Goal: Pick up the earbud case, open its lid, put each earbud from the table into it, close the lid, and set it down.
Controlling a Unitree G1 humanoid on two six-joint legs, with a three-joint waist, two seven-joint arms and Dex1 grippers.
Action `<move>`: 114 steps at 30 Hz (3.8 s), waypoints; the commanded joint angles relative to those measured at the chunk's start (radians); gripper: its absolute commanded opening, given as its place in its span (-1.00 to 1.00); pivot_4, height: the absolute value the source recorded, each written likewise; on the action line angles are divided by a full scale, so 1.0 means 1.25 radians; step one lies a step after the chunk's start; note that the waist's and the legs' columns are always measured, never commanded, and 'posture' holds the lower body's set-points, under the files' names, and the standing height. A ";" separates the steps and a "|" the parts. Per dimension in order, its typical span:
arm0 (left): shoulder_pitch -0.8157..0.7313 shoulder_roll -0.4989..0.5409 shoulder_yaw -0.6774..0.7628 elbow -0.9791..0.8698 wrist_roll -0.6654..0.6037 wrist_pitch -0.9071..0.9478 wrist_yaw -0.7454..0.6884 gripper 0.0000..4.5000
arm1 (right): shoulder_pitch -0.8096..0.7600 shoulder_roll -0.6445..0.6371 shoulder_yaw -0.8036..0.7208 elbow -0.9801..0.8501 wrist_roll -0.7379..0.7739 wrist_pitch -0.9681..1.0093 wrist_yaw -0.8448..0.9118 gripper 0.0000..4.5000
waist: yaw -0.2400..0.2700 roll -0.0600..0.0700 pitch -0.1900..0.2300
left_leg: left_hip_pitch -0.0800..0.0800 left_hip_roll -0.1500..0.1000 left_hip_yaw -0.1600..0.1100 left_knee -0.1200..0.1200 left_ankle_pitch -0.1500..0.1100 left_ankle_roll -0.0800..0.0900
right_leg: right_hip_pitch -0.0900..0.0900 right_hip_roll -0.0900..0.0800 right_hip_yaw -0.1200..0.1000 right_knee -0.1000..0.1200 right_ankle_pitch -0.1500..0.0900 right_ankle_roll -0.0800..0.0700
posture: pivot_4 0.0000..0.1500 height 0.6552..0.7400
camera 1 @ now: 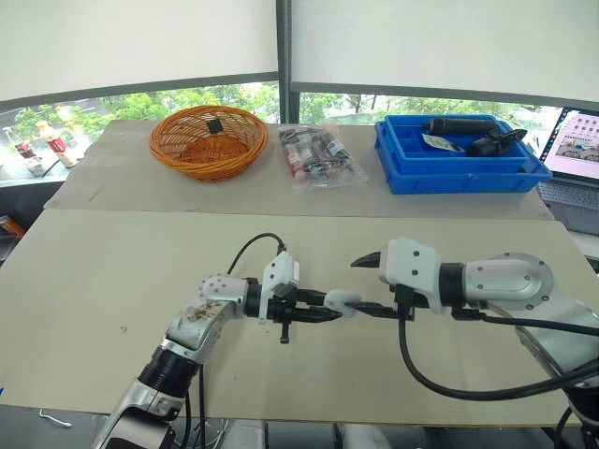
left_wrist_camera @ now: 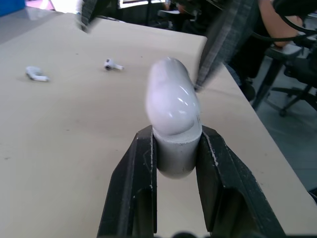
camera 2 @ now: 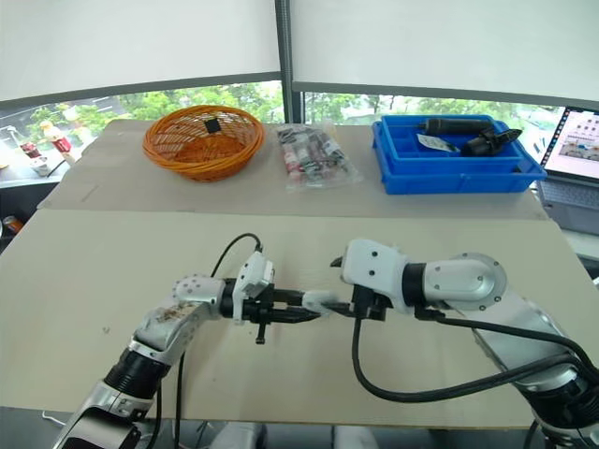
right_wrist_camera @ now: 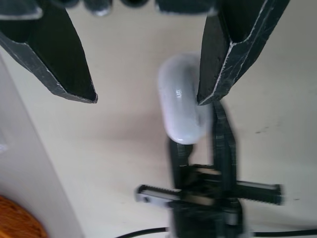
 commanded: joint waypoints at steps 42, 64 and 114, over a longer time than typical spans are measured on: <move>0.102 -0.024 0.189 0.053 0.044 -0.240 0.257 -0.74 | 0.735 0.349 -0.684 0.269 0.034 -0.510 -0.136 1.00 | -0.015 0.002 -0.001 | 0.014 0.000 0.001 -0.003 0.000 0.000 | 0.013 0.000 0.002 -0.001 -0.001 0.000 | 1.00 0.33; 0.113 -0.017 0.157 0.031 0.055 -0.227 0.262 -0.74 | 0.375 0.334 -0.324 0.138 -0.088 -0.119 -0.393 1.00 | -0.015 0.002 -0.001 | 0.013 0.000 0.000 -0.003 0.000 0.000 | 0.012 0.000 0.001 -0.001 0.000 0.000 | 1.00 0.33; 0.230 0.054 0.146 -0.196 0.026 -0.117 0.281 -0.74 | 0.402 -0.021 -0.194 0.193 -0.026 -0.369 0.207 -0.84 | -0.023 0.003 0.001 | 0.003 0.000 0.001 -0.001 0.000 0.001 | 0.003 0.000 0.001 0.000 0.000 0.001 | 1.00 0.33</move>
